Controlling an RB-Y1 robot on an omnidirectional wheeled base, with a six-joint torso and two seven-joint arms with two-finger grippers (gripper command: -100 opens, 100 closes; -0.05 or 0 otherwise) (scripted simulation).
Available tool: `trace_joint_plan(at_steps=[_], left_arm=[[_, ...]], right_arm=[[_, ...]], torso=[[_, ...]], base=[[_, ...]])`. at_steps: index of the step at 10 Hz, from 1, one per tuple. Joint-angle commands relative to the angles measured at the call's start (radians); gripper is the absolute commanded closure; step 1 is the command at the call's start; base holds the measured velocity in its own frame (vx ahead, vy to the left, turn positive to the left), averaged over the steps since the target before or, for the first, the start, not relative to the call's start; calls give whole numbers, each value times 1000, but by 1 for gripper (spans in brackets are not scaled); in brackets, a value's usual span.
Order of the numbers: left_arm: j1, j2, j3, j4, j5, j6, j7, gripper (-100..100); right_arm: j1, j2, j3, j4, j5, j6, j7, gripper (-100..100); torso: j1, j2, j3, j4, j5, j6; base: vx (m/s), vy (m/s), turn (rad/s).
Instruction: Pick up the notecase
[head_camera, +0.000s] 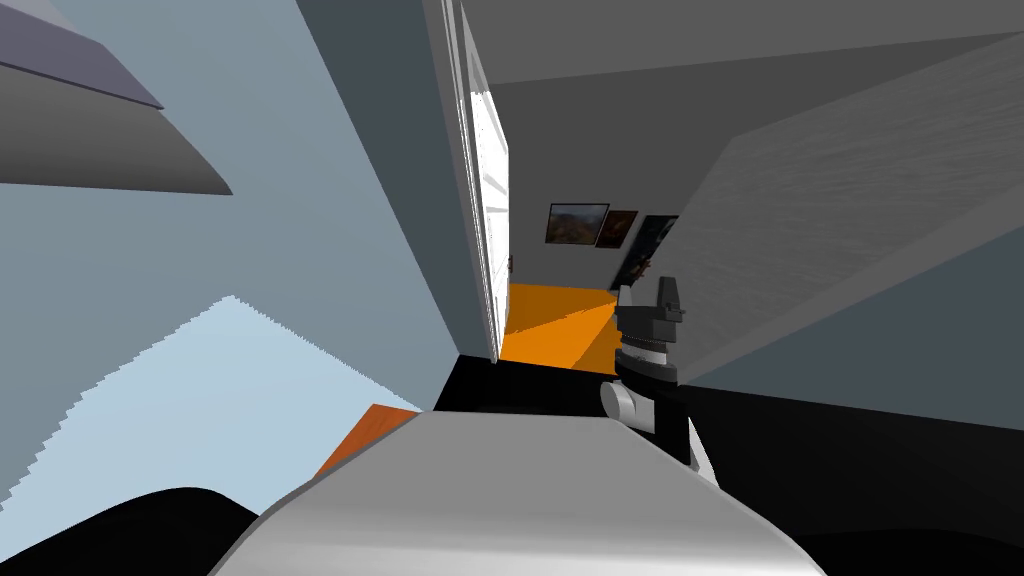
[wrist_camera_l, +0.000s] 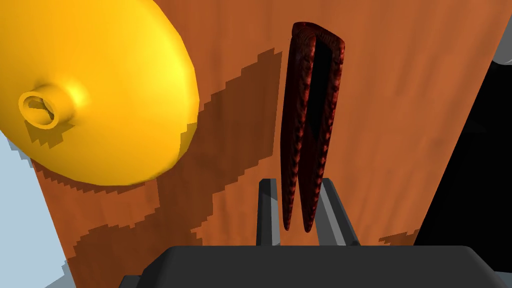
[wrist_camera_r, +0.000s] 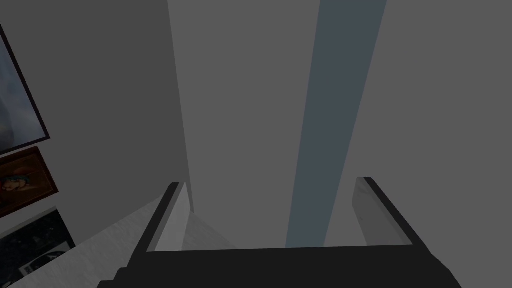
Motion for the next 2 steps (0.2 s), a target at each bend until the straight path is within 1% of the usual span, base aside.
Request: trace_joint_plan(at_steps=[1,2], left_arm=[[0,0,0,0,0,0,0,100],[1,2,1,-1,1,2,1,0]], right_arm=[[0,0,0,0,0,0,0,0],[0,0,0,0,0,0,0,0]], torso=[[0,0,0,0,0,0],[1,0,0,0,1,0]], base=[[1,-18,-2],[0,0,0]])
